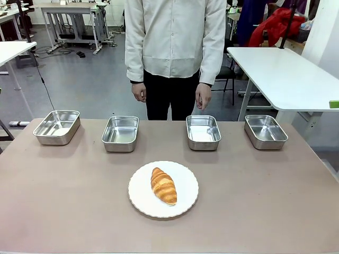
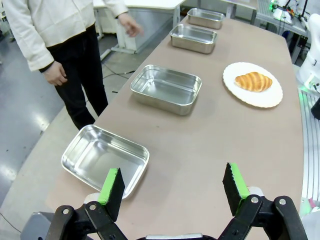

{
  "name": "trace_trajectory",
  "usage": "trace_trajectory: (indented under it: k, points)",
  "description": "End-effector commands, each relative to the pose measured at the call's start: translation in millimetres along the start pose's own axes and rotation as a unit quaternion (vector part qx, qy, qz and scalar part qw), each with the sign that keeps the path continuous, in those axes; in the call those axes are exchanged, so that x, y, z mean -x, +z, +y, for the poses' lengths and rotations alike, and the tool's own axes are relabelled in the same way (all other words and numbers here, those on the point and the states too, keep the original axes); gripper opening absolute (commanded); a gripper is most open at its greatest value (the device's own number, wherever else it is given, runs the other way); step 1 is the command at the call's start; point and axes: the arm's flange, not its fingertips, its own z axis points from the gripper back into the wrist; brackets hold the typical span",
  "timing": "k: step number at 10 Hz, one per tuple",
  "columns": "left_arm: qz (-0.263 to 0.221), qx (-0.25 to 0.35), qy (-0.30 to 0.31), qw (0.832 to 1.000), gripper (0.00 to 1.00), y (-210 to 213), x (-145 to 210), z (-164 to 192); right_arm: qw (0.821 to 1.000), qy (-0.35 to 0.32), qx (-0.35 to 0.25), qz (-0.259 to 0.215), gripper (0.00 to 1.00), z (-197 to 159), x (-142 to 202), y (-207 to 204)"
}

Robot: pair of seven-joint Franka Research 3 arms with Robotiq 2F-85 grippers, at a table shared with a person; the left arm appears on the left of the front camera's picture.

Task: Place the bread in the container.
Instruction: Place the Butter Roll into the Airtight Container indicated by the human.

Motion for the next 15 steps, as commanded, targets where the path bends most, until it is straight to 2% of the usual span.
trace_trajectory:
  k: [1, 15]
  points:
    - [-0.001, 0.0, -0.007, 1.0, 1.0, 0.3, -0.7, -0.8, 1.0, 0.006, 0.0, 0.0, 1.0, 0.2, -1.2, 0.7]
    - [-0.001, 0.0, -0.007, 1.0, 1.0, 0.3, -0.7, -0.8, 1.0, 0.006, 0.0, 0.0, 1.0, 0.2, -1.2, 0.7]
